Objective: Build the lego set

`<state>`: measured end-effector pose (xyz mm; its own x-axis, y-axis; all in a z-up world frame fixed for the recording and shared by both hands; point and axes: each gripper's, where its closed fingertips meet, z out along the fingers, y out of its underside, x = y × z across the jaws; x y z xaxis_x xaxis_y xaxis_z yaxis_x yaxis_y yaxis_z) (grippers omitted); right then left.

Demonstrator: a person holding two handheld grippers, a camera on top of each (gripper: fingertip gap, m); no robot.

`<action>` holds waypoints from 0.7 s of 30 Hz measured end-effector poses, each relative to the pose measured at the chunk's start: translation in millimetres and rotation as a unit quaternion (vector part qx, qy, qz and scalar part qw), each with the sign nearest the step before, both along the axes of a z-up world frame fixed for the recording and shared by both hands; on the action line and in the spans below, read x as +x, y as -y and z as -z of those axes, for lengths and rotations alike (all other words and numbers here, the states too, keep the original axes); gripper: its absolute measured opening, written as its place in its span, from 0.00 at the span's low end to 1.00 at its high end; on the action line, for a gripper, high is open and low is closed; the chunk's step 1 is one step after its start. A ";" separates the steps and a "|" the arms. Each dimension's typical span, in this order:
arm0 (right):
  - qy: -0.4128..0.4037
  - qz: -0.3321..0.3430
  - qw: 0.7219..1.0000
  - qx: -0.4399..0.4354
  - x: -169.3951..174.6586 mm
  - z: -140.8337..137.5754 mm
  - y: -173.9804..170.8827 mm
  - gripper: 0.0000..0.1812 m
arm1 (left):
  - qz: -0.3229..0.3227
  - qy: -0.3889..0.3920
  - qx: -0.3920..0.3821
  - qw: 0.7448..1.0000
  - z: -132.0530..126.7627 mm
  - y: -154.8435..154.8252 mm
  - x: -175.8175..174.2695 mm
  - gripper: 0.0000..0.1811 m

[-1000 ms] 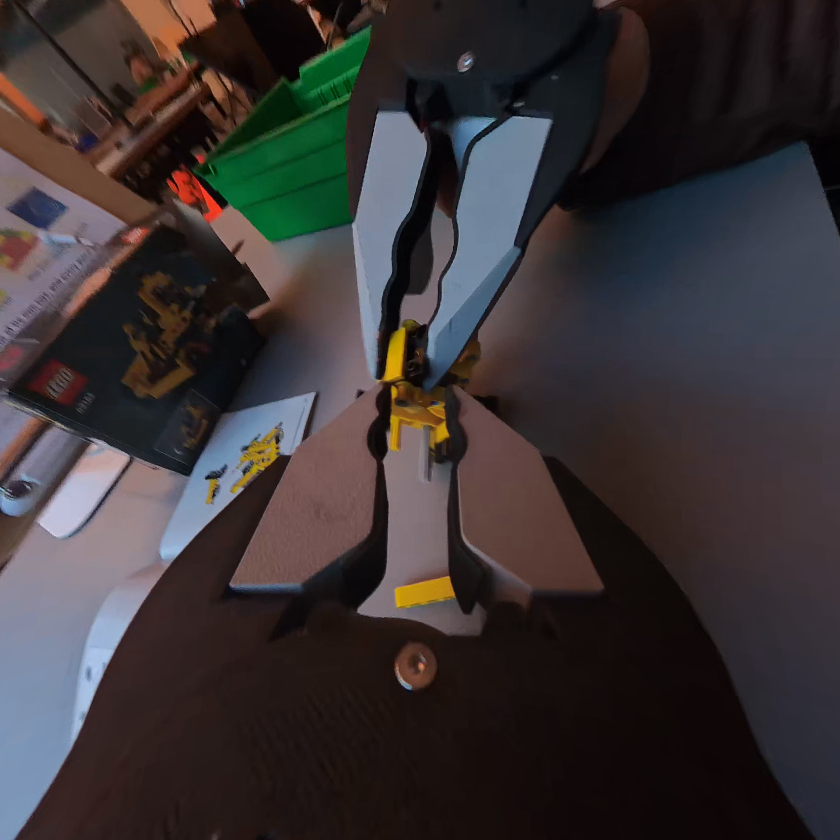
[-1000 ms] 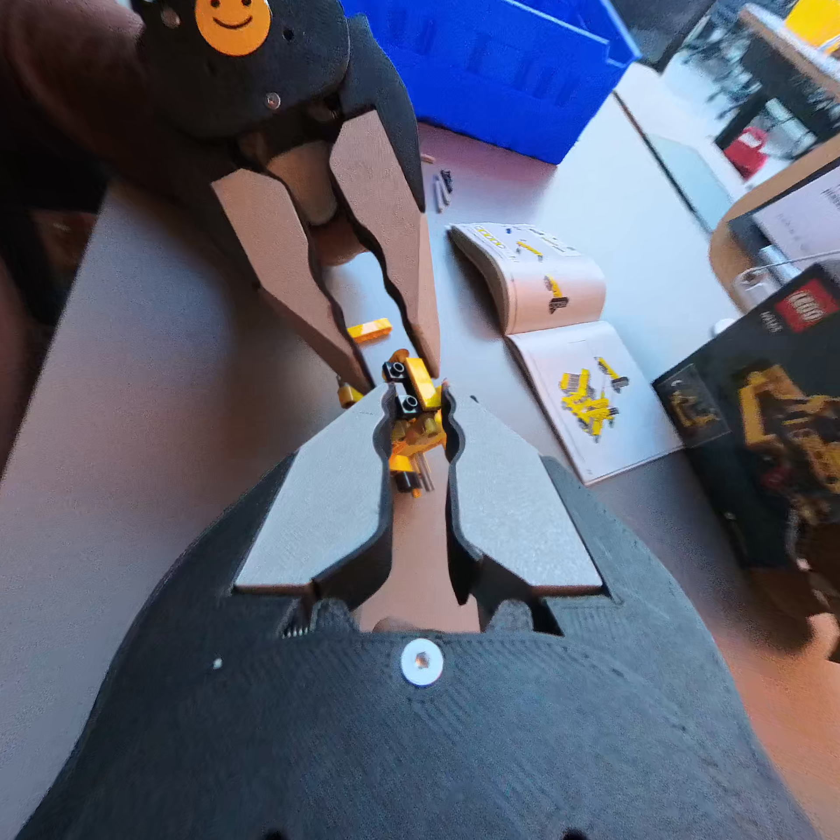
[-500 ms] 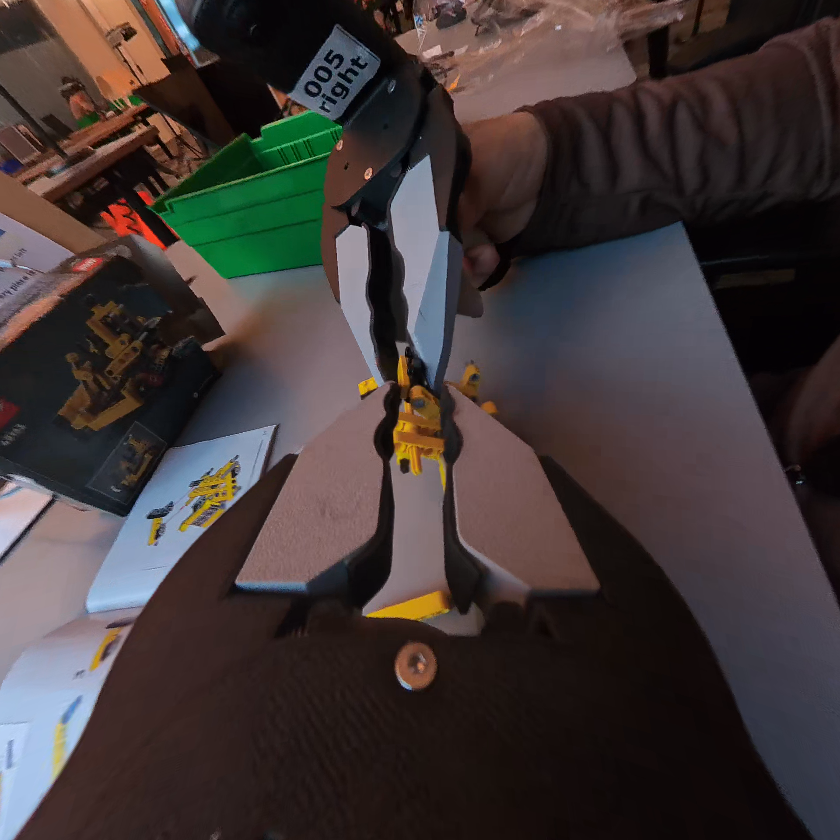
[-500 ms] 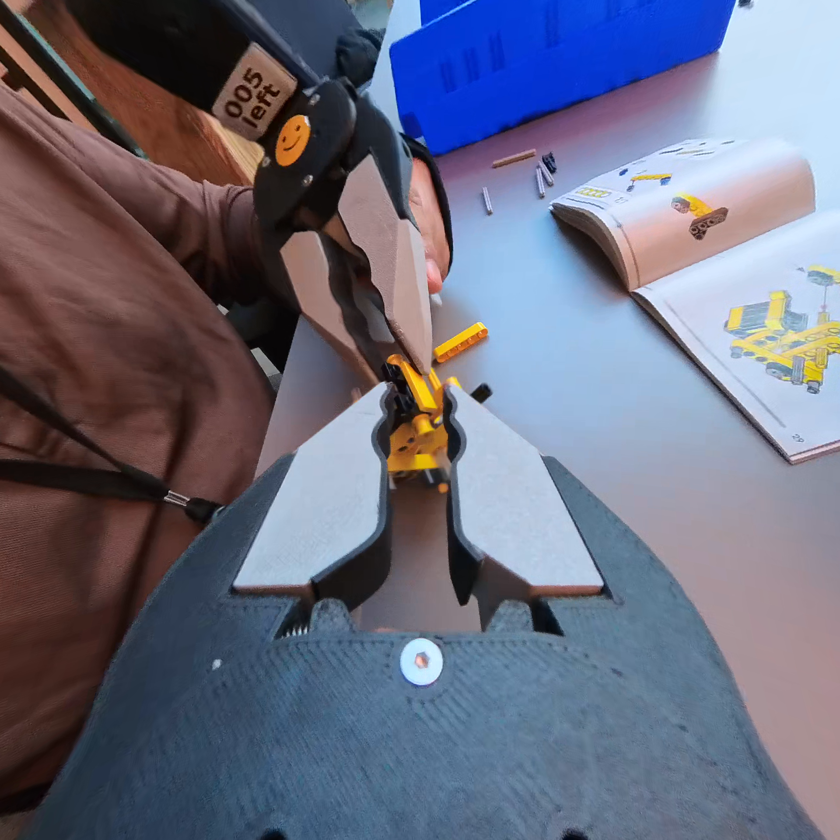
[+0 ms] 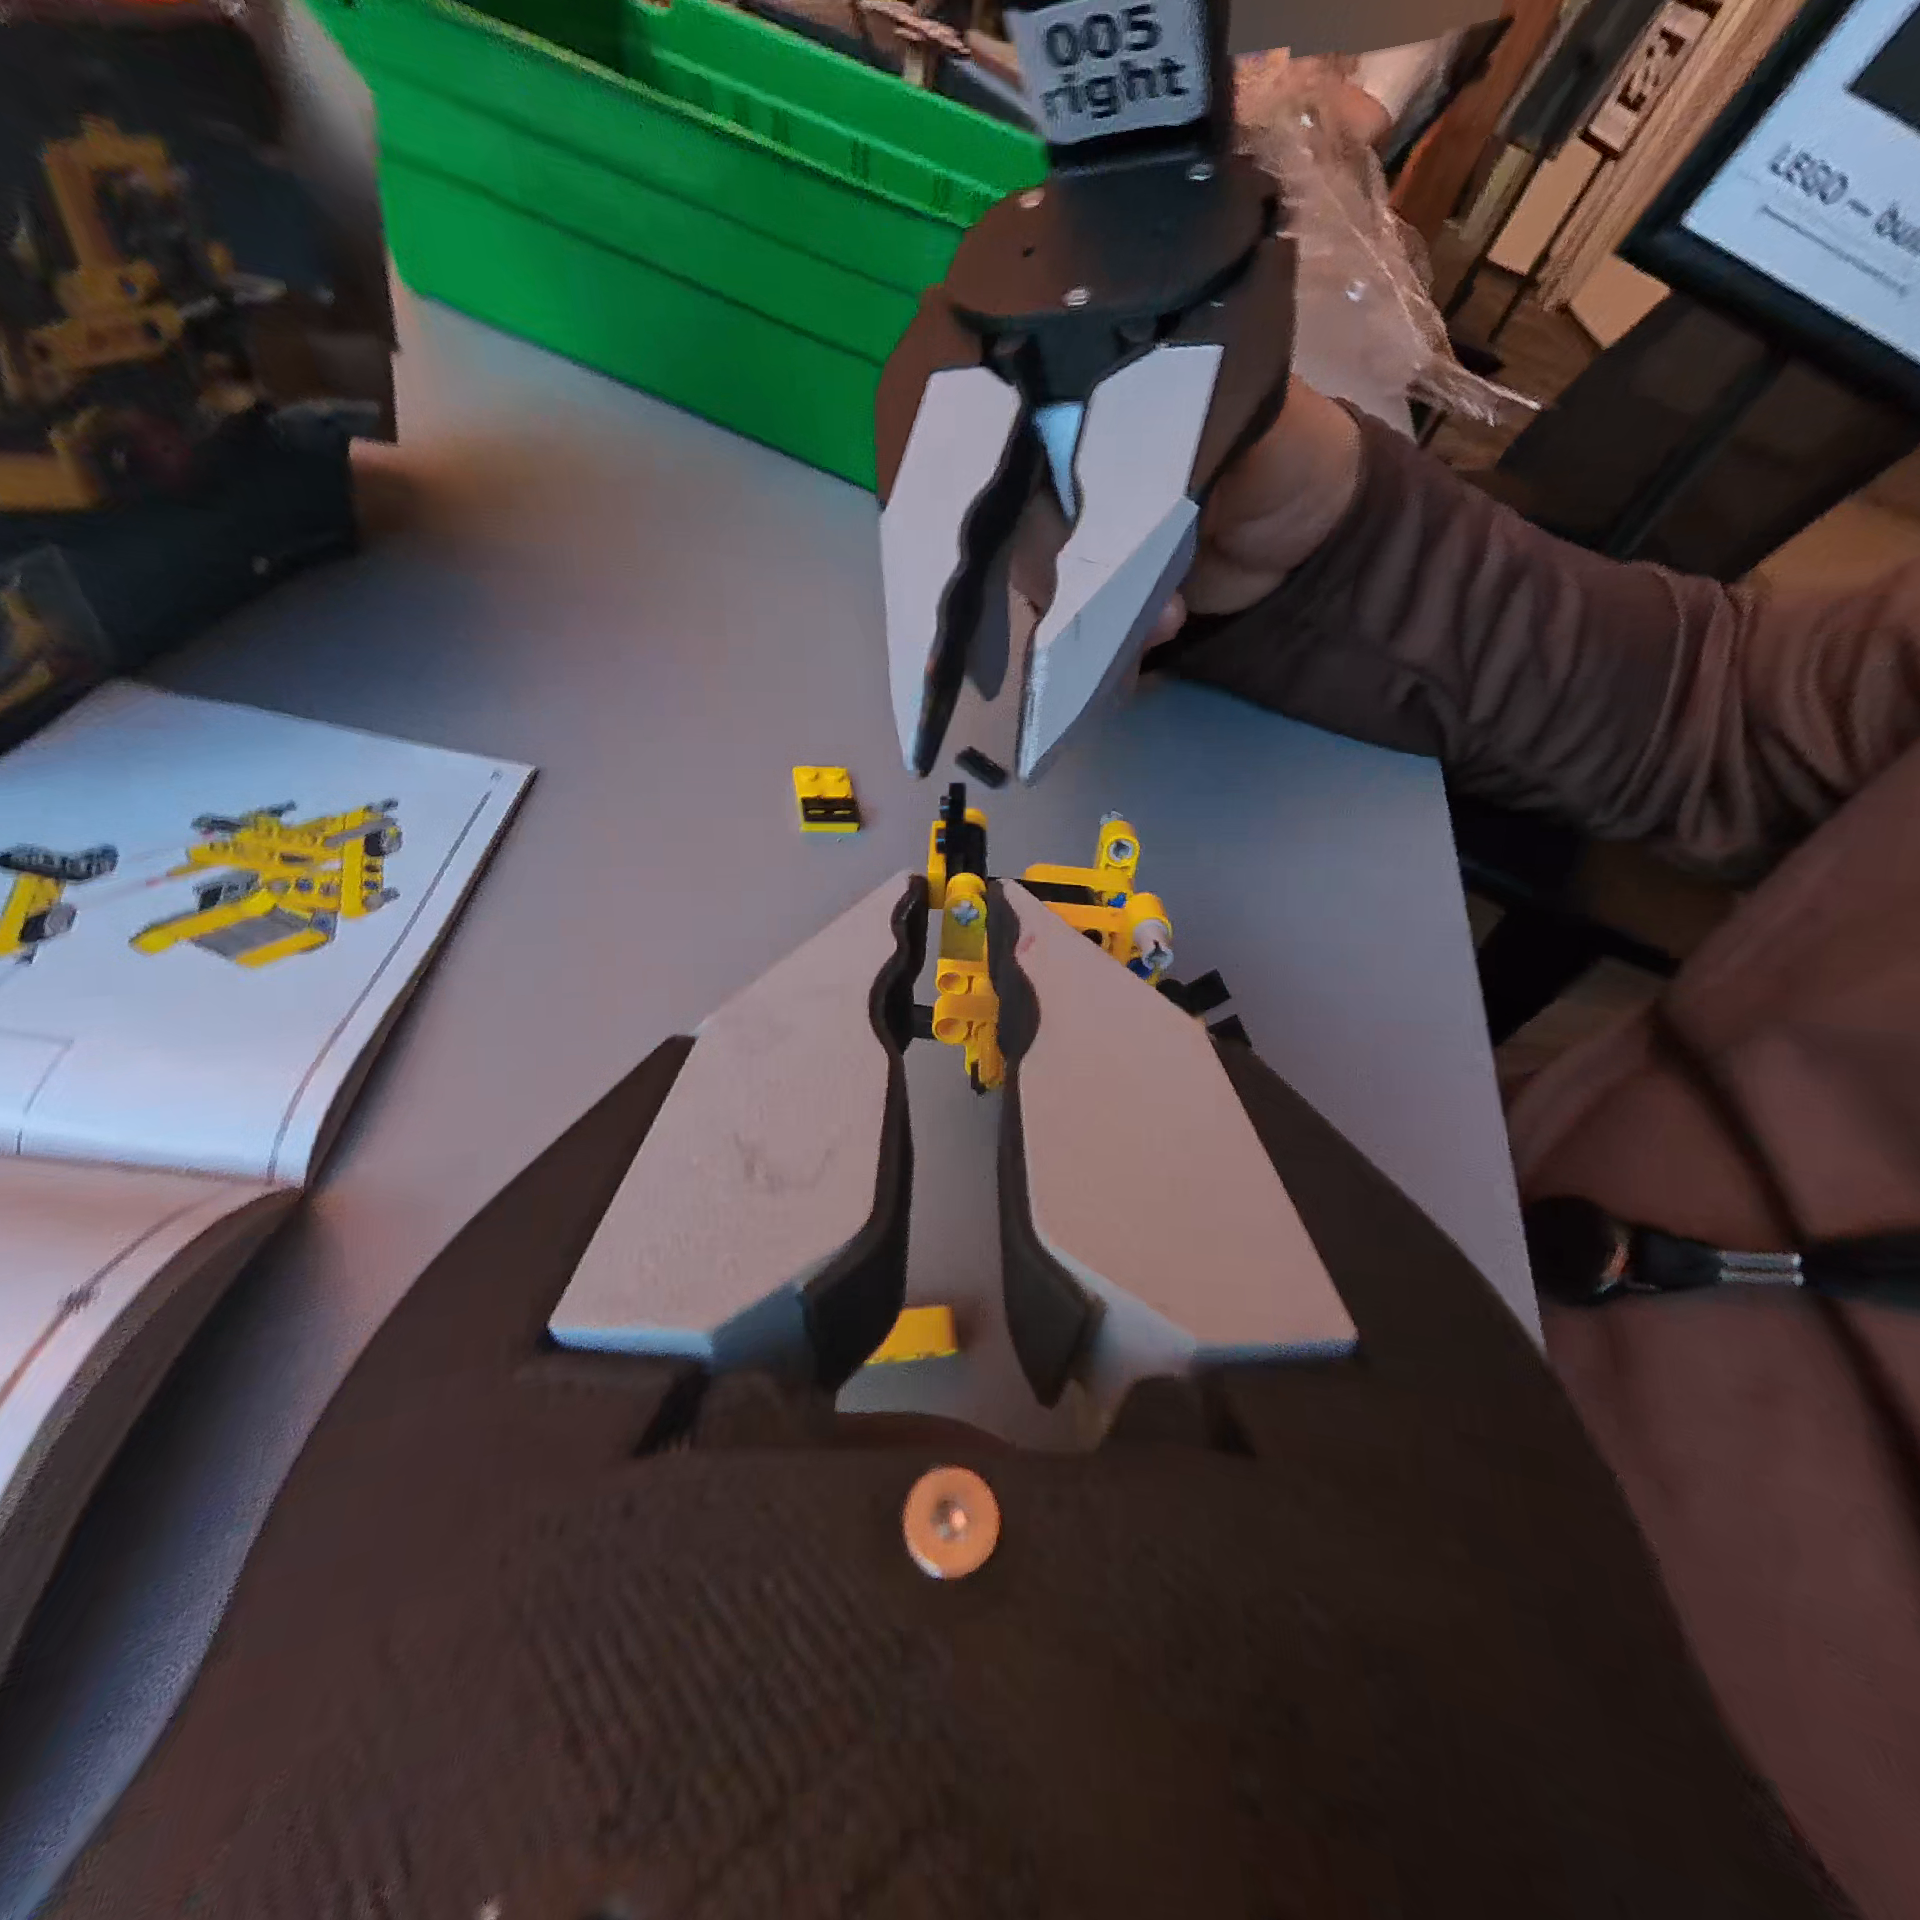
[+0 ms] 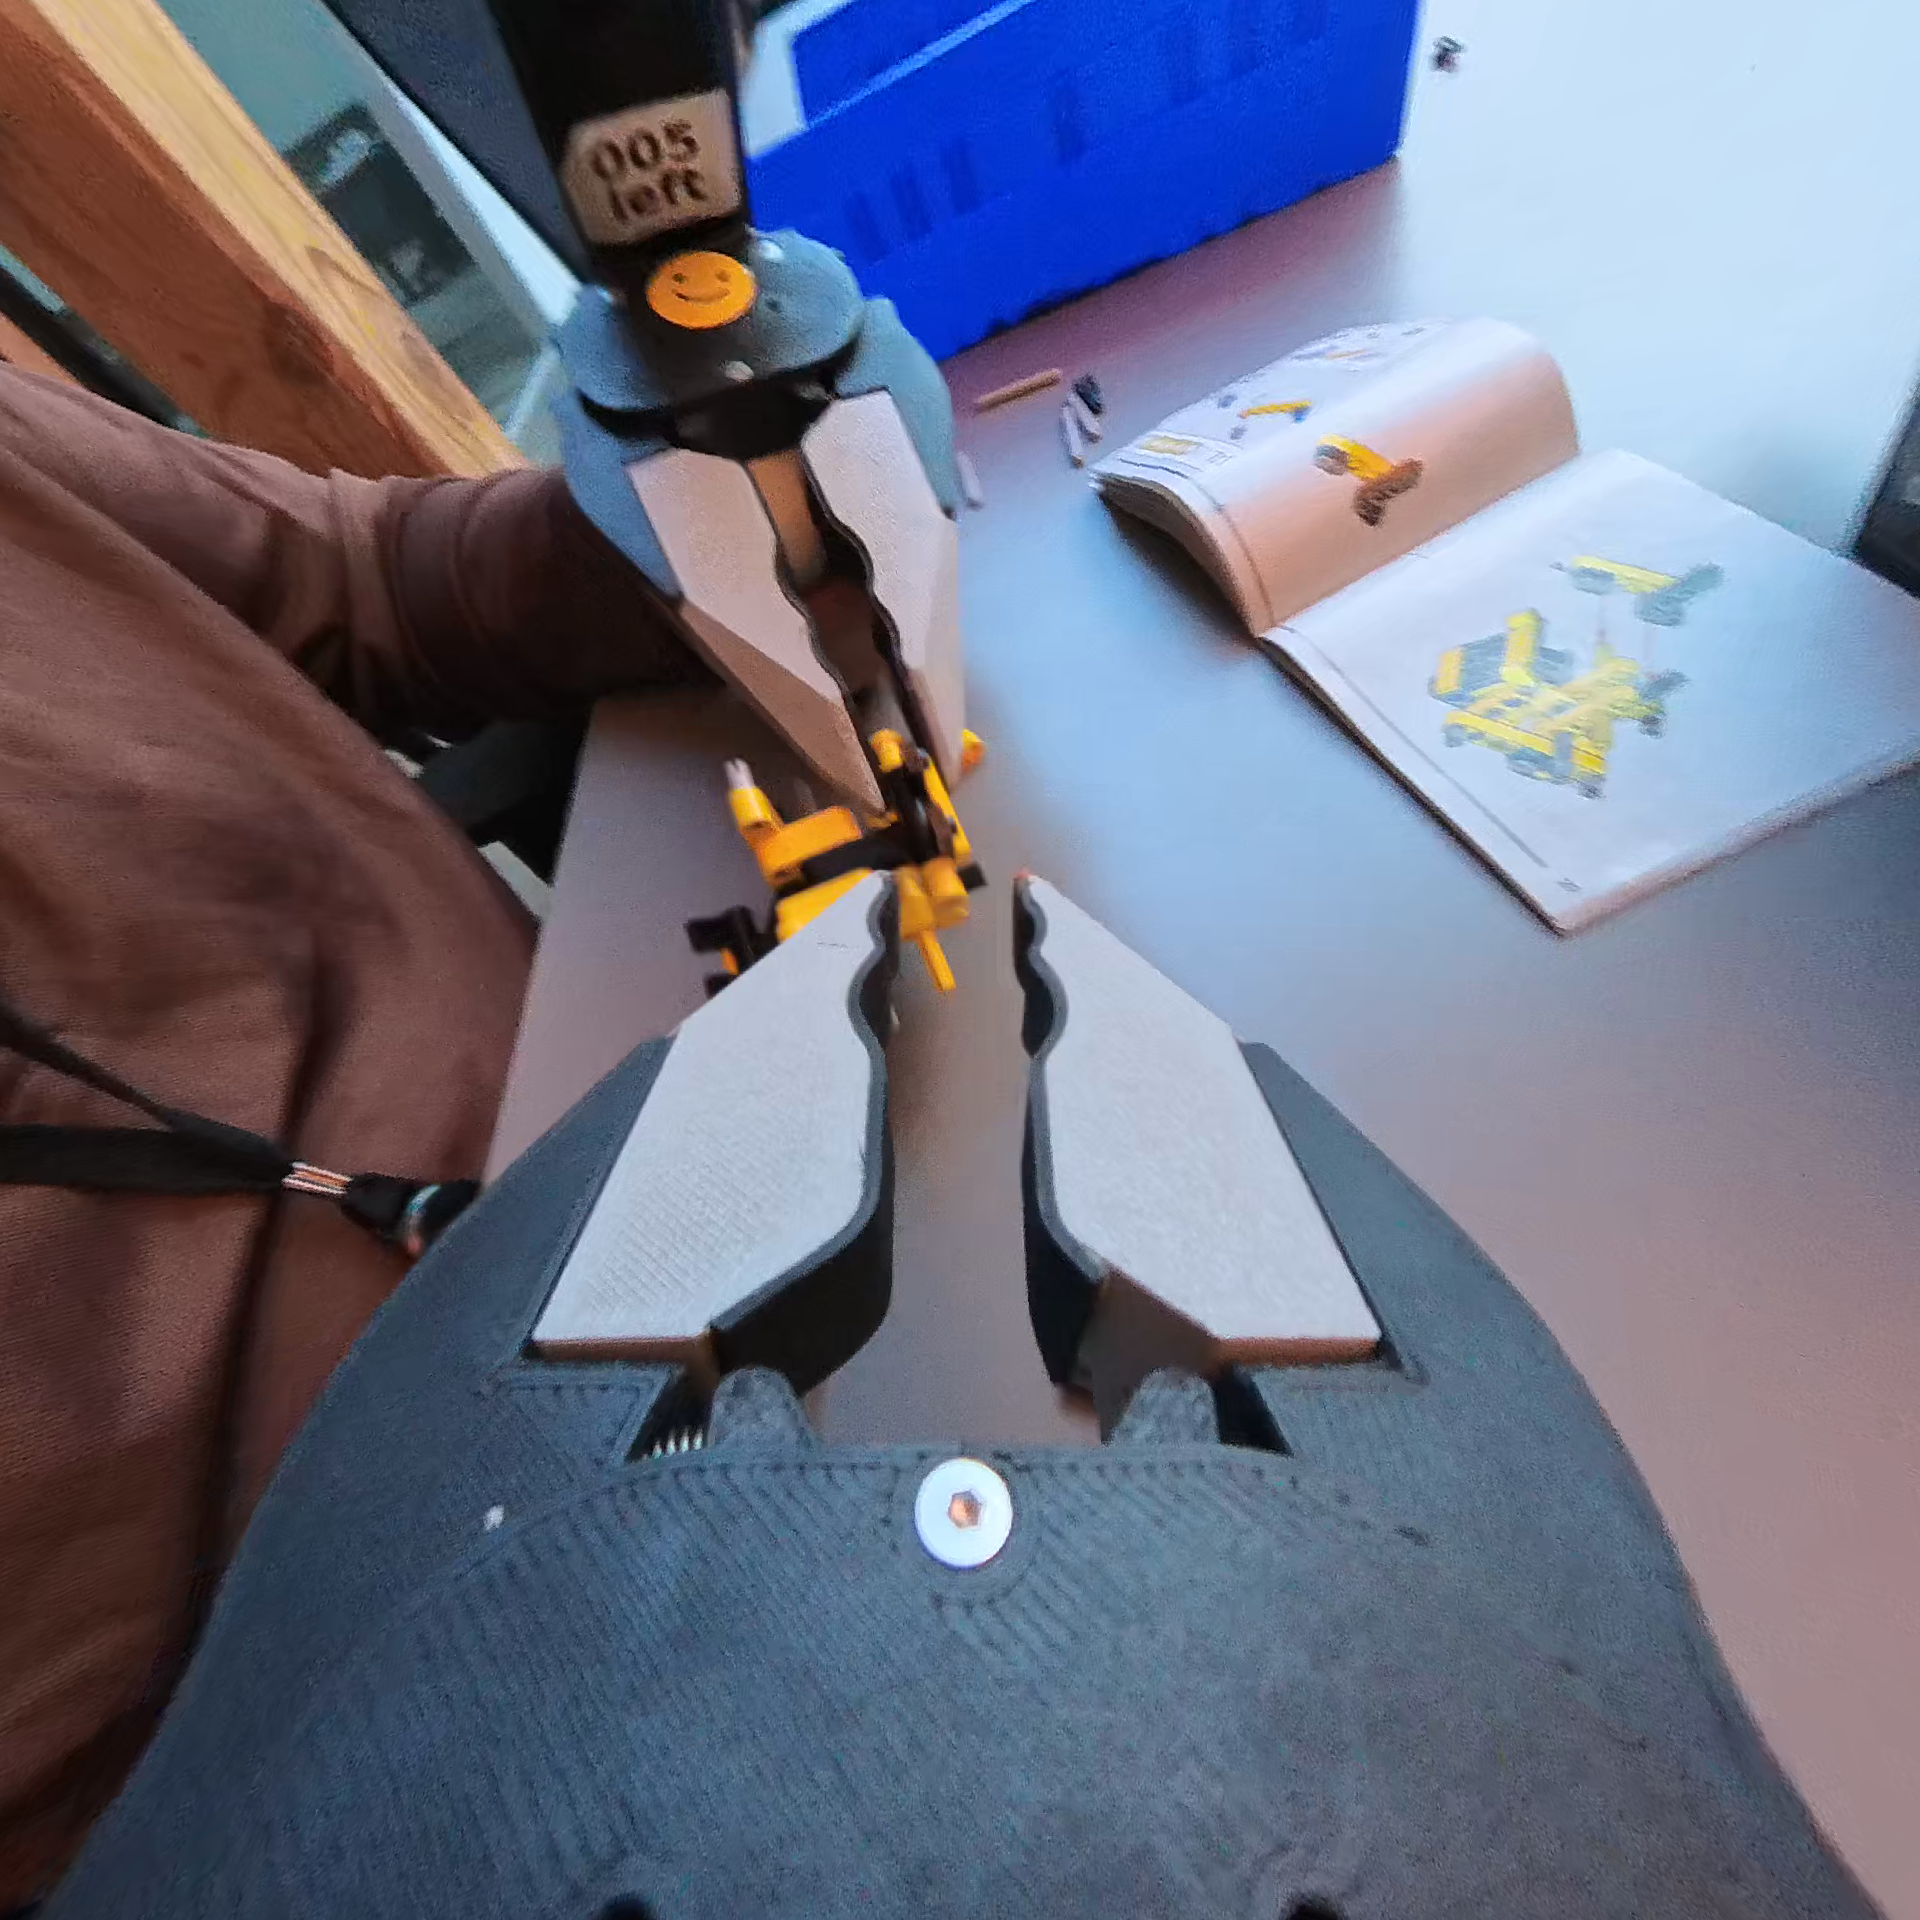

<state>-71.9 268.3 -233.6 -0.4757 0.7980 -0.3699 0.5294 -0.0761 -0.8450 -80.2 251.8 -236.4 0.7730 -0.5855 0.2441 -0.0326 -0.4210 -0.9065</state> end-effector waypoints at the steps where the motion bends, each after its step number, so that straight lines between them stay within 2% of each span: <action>1: 0.006 0.017 1.000 0.018 0.6 4.8 -9.1 0.12 | -0.010 0.010 -0.011 1.000 1.1 -1.7 -3.4 0.04; 4: 0.046 0.115 0.988 0.090 6.9 28.4 -51.9 0.15 | -0.036 0.042 -0.035 0.998 2.6 -5.7 -13.4 0.04; 6: 0.068 0.165 0.979 0.102 17.7 38.0 -66.2 0.15 | -0.055 0.069 -0.052 0.995 3.5 -8.5 -20.4 0.04; 10: 0.082 0.206 0.969 0.108 33.1 46.3 -60.4 0.16 | -0.070 0.132 -0.085 0.985 4.4 -10.7 -29.6 0.04; 13: 0.105 0.225 0.958 0.141 35.2 59.3 -54.1 0.19 | -0.084 0.139 -0.074 0.984 1.2 -12.8 -35.0 0.04; 17: 0.103 0.244 0.947 0.183 27.7 61.7 -53.7 0.21 | -0.114 0.092 -0.012 0.989 -9.0 -17.1 -44.9 0.04; 21: 0.092 0.253 0.944 0.191 12.8 62.2 -52.0 0.27 | -0.149 -0.035 0.059 0.986 -11.9 -20.6 -54.6 0.04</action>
<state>-59.0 320.2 -295.8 0.0466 0.9977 -0.0492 0.6475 -0.0677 -0.7591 -134.8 272.4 -224.5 0.9275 -0.3514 0.1273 0.0121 -0.3122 -0.9499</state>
